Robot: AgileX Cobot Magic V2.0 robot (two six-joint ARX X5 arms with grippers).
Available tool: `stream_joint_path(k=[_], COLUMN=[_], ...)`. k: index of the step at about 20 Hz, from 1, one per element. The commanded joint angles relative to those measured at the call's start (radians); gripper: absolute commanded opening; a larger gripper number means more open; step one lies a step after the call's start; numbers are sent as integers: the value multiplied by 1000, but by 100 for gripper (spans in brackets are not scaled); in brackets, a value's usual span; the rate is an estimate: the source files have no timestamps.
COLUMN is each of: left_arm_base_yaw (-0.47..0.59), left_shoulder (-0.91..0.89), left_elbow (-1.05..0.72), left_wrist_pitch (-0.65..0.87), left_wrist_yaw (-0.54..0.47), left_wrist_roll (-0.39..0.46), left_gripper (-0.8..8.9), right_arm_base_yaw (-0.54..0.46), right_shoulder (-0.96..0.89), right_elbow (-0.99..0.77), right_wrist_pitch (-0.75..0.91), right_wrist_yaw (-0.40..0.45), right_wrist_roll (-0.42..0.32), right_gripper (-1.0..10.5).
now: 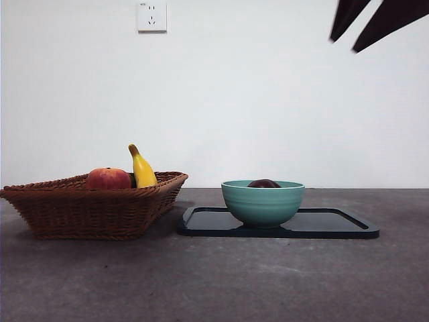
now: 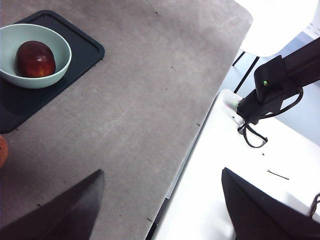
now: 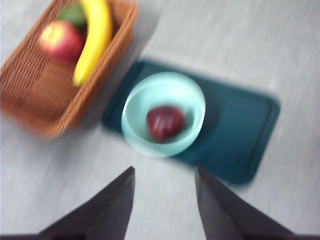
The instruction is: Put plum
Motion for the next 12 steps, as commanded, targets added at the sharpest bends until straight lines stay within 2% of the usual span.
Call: stream_joint_path(k=[1, 4, 8, 12], left_arm_base_yaw=[-5, -5, -5, -5], left_shoulder=[6, 6, 6, 6], left_elbow=[18, 18, 18, 18], left_wrist_pitch=[13, 13, 13, 13], left_wrist_yaw=[5, 5, 5, 5], left_wrist_roll=[11, 11, 11, 11], left_gripper=[374, 374, 374, 373], right_arm_base_yaw=[11, 46, 94, 128], right_shoulder=[-54, -147, -275, -377], right_elbow=[17, 14, -36, -140], right_wrist_pitch=[-84, -162, -175, -187], right_wrist_yaw=[-28, -28, -96, -101], right_wrist_roll=[-35, -37, -36, -35], right_gripper=[193, 193, 193, 193])
